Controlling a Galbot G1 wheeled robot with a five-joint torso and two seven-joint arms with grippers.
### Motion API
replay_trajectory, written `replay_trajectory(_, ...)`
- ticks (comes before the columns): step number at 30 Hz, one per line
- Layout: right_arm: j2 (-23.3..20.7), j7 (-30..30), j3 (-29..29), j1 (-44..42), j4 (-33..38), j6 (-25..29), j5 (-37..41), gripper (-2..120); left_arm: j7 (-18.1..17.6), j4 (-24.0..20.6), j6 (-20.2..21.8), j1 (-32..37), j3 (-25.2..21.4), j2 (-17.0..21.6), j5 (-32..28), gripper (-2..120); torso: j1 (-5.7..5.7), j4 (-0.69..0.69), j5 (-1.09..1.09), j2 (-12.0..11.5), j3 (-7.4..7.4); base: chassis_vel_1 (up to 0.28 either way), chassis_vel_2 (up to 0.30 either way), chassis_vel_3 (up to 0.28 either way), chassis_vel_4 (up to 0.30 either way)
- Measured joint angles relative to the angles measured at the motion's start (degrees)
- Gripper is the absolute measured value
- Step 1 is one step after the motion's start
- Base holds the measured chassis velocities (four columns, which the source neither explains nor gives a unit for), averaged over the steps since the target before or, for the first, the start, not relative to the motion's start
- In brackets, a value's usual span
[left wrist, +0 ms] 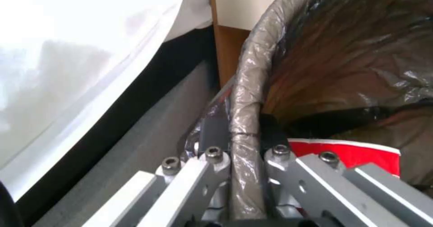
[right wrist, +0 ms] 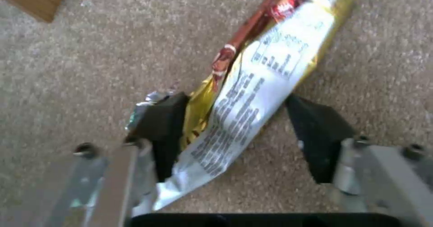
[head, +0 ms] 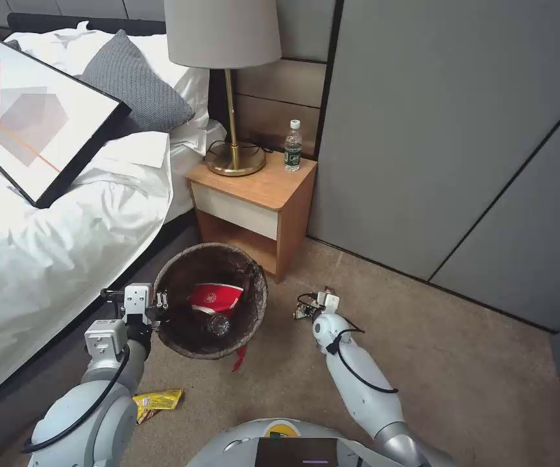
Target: Pick up the trash bin, then pick up the garbage from the floor and place it into the trash bin.
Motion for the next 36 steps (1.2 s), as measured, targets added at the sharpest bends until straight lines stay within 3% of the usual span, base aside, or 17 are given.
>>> replay_trajectory(13,-0.26,-0.69,0.03,-0.33,0.47,0.43,-1.55,2,0.07,0.0,-0.01,-0.2,0.17,-0.13,0.04,3,0.0,0.0,0.0,0.0,0.0,0.0,0.0,0.0,0.0)
replay_trajectory(23,-0.94,-1.98,0.01,-0.83,2.33,1.52,-3.52,0,0.07,0.0,-0.05,0.0,0.15,-0.28,0.1,3,0.0,0.01,0.0,0.0,0.0,0.0,0.0,0.0,0.0)
replay_trajectory(27,-3.19,-4.15,-0.05,-2.98,9.33,1.83,-5.48,0,0.07,0.0,-0.06,0.1,0.11,-0.26,0.1,3,0.0,-0.01,0.01,0.0,0.0,0.0,0.0,0.0,0.0)
replay_trajectory(31,-6.79,-5.28,0.27,-6.84,21.55,0.14,-5.45,0,0.06,0.0,-0.06,0.08,0.15,-0.16,0.04,3,0.0,0.0,0.0,0.0,0.0,0.0,0.0,0.0,0.0)
replay_trajectory(36,-8.06,-5.09,0.63,-9.35,28.21,-0.22,-5.35,0,0.07,0.0,-0.06,0.01,0.36,-0.08,0.01,3,0.0,-0.01,0.01,0.0,0.0,0.0,0.0,0.0,0.0)
